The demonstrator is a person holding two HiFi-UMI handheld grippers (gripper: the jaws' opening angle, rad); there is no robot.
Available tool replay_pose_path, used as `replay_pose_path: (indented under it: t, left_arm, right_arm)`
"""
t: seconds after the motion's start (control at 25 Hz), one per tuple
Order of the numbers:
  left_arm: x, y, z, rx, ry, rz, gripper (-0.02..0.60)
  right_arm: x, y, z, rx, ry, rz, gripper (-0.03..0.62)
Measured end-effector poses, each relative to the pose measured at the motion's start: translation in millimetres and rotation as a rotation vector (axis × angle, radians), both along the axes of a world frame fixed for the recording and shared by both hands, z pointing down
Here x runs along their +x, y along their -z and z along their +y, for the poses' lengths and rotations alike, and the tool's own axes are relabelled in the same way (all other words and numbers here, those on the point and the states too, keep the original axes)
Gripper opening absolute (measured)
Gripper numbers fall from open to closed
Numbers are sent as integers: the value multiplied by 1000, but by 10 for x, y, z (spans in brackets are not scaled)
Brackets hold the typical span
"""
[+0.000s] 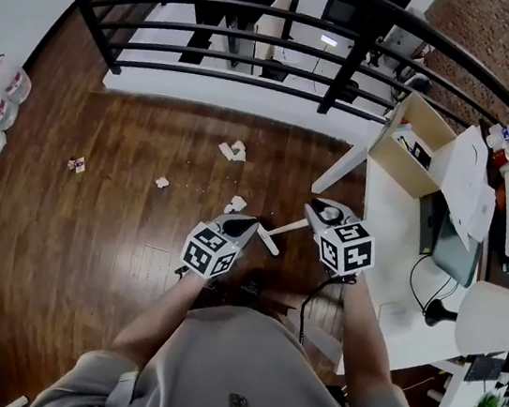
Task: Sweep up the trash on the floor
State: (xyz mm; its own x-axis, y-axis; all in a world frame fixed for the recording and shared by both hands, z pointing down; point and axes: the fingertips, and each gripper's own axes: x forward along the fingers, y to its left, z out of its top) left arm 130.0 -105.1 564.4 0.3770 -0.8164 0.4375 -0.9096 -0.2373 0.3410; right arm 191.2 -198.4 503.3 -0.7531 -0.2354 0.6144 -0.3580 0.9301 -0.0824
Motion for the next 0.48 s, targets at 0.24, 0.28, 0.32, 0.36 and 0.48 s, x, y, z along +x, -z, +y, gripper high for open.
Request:
replay_pose_path:
  t: [0.24, 0.28, 0.32, 0.36, 0.48]
  left_arm:
    - [108, -184, 77, -20, -86, 34, 29]
    - [143, -211, 79, -21, -107, 37, 43]
    - [177, -236, 81, -23, -124, 42, 51]
    - [208, -260, 83, -25, -138, 48, 66]
    - [278, -309, 54, -26, -174, 59, 106]
  right_arm:
    - [-209, 401, 217, 11, 9, -38, 57]
    - [-231, 471, 245, 12, 6, -46, 57]
    - [-251, 537, 271, 12, 0, -55, 58]
    - [-271, 599, 294, 10, -7, -64, 58]
    - [-347, 785, 362, 9, -30, -96, 58]
